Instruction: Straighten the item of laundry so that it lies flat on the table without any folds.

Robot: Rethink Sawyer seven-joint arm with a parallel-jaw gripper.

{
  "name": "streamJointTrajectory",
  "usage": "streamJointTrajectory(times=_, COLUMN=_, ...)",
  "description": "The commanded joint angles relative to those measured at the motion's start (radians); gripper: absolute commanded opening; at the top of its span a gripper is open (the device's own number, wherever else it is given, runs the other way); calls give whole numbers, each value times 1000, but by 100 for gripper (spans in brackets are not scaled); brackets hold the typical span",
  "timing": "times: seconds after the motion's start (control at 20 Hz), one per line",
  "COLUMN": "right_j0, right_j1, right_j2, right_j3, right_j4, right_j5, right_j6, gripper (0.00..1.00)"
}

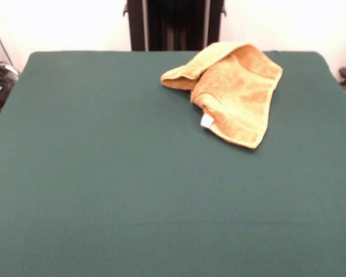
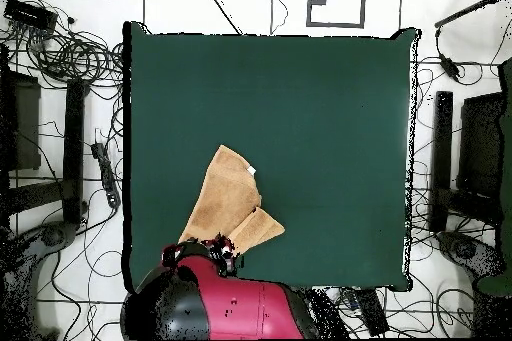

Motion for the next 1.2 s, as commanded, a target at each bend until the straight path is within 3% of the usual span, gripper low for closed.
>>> streamJointTrajectory(times=0.05, right_j0=-19, right_j1=67, right_j2=55, right_j3=47, right_j4=11, right_j5=-77, right_j6=119, gripper=100)
streamJointTrajectory(times=0.65, right_j0=-40, right_j1=134, right_j2=60, right_j3=118, right_j4=-24, right_j5=-234, right_j6=137, gripper=100)
streamJointTrajectory(times=0.9, right_j0=-66, right_j1=158, right_j2=79, right_j3=116, right_j4=-33, right_j5=-244, right_j6=98, gripper=100)
streamJointTrajectory(times=1.2, right_j0=-62, right_j1=195, right_j2=70, right_j3=125, right_j4=-36, right_j5=-289, right_j6=132, gripper=100)
